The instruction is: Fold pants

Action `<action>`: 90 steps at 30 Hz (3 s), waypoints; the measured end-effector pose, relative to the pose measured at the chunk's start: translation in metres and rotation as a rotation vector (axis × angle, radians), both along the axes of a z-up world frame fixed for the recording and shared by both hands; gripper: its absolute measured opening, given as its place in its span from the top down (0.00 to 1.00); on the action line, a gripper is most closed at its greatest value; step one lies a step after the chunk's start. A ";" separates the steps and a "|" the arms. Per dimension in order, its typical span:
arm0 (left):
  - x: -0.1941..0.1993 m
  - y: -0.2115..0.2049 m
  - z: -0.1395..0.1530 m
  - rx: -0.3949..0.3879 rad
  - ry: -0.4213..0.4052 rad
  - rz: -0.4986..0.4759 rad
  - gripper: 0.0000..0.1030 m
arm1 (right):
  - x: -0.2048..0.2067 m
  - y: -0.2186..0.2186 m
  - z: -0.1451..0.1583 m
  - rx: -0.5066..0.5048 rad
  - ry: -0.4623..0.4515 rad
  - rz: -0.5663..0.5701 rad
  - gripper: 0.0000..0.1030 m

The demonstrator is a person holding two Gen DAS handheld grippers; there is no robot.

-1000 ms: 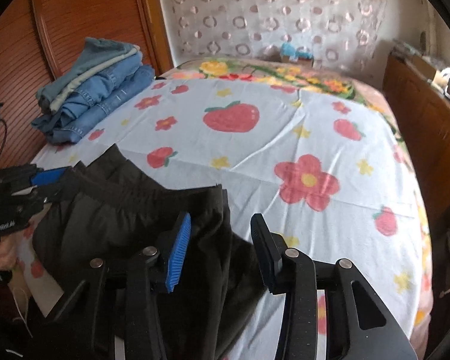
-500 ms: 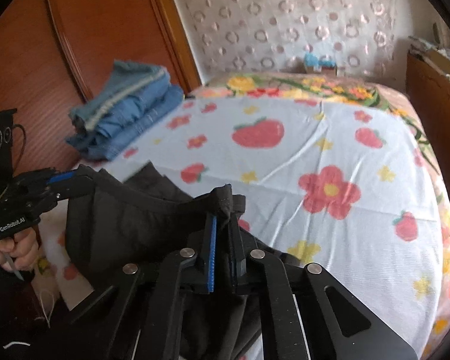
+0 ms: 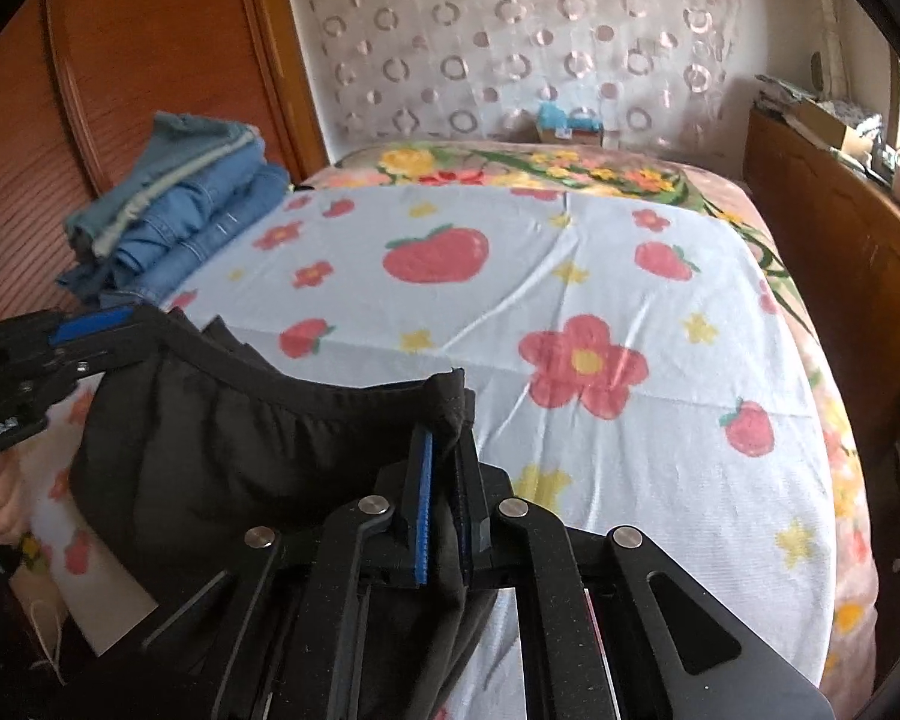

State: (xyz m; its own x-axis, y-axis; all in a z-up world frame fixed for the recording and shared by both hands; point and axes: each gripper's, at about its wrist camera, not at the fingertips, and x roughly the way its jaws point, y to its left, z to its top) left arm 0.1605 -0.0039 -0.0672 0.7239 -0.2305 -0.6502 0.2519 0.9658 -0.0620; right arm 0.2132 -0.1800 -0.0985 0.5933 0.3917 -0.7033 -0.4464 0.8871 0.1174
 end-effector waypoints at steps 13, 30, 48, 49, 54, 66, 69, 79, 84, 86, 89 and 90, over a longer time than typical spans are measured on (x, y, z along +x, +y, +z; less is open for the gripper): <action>-0.045 0.008 0.002 -0.008 0.012 -0.012 0.69 | -0.052 -0.024 0.005 -0.020 -0.002 0.008 0.74; -0.054 0.002 -0.032 0.003 0.093 -0.004 0.68 | -0.097 -0.025 -0.013 -0.043 0.036 0.042 0.58; -0.051 0.006 -0.046 0.004 0.129 0.011 0.67 | -0.095 -0.025 -0.018 -0.077 0.036 0.054 0.73; -0.051 0.006 -0.046 0.003 0.129 0.012 0.67 | -0.094 -0.026 -0.019 -0.067 0.043 0.062 0.76; -0.051 0.007 -0.047 0.001 0.129 0.013 0.66 | -0.098 -0.029 -0.017 -0.039 0.037 0.087 0.96; -0.048 0.013 -0.050 -0.036 0.138 0.027 0.56 | -0.101 -0.034 -0.007 -0.067 0.028 0.069 0.98; -0.048 0.015 -0.051 -0.036 0.136 0.035 0.50 | -0.102 -0.036 0.001 -0.069 0.008 0.059 0.89; -0.047 0.016 -0.055 -0.034 0.119 0.046 0.44 | -0.066 -0.021 0.000 -0.095 0.017 0.025 0.44; -0.046 0.016 -0.055 -0.034 0.116 0.046 0.44 | -0.042 -0.010 -0.006 -0.093 0.045 0.006 0.44; -0.046 0.016 -0.055 -0.035 0.116 0.046 0.44 | -0.034 -0.008 -0.008 -0.088 0.050 0.002 0.44; -0.046 0.016 -0.055 -0.035 0.118 0.047 0.44 | -0.025 -0.007 -0.011 -0.093 0.057 -0.011 0.44; -0.046 0.017 -0.055 -0.037 0.122 0.048 0.44 | -0.022 -0.007 -0.013 -0.095 0.059 -0.016 0.44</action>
